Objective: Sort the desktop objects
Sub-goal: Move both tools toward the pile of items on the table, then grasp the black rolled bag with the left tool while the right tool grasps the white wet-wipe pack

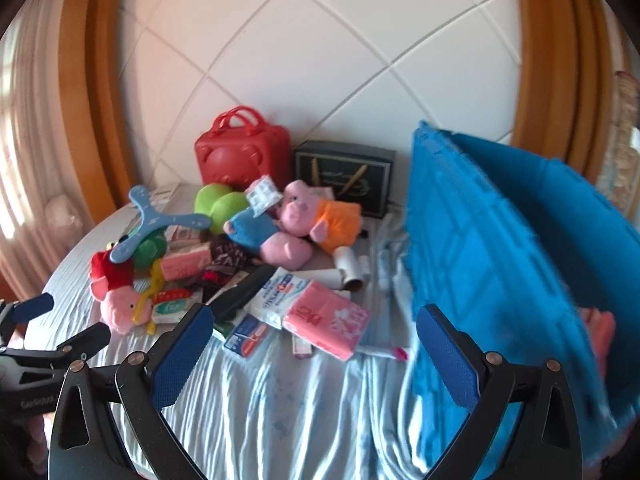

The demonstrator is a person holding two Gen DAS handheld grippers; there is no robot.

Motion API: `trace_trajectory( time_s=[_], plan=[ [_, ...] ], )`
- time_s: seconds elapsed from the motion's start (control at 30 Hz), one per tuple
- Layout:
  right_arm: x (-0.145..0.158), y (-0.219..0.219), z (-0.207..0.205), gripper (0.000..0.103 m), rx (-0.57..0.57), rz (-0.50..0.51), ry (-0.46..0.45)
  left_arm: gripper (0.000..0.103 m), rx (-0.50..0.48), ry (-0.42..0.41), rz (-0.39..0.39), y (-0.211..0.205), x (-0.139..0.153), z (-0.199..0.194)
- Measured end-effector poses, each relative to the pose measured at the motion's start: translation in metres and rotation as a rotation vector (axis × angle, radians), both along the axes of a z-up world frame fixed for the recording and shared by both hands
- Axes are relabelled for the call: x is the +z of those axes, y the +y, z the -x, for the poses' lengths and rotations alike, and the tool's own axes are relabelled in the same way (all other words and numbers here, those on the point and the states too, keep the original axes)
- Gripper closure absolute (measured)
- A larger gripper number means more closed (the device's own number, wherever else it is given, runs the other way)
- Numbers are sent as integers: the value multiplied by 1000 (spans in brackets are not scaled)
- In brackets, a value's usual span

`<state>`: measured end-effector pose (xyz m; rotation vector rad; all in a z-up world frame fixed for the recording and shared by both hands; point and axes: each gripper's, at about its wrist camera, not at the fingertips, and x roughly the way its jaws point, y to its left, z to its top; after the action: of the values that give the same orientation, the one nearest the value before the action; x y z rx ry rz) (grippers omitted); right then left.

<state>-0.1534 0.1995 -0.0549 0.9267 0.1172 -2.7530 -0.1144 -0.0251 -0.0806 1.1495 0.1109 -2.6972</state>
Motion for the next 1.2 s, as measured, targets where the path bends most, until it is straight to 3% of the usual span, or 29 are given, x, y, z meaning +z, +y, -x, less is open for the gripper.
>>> trace_trajectory(
  time_s=[0.17,0.37,0.5,0.57,0.73,1.0,1.13,1.2],
  plan=[
    [-26,-9,44,0,43,5,-65,1,87,-84,29,-26,-32,26],
    [-64,-14,80,0,16,91,-175,1,-18,-128,-29,-50,-66,72],
    [-88,-22,96,0,-73,-15,-216,3,-77,-154,-55,-58,-88,107],
    [-100,-22,103,0,-120,-70,-245,5,-133,-168,-82,-52,-100,129],
    [-125,-11,122,0,-186,-68,-349,21,-260,-223,-51,-16,-133,183],
    [-158,-6,165,0,-250,-55,-446,21,-318,-287,-61,9,-167,237],
    [-179,-7,184,0,-255,-25,-514,21,-322,-321,6,20,-182,250],
    [-190,-7,191,0,-251,9,-556,21,-318,-313,-3,21,-180,253]
  ],
)
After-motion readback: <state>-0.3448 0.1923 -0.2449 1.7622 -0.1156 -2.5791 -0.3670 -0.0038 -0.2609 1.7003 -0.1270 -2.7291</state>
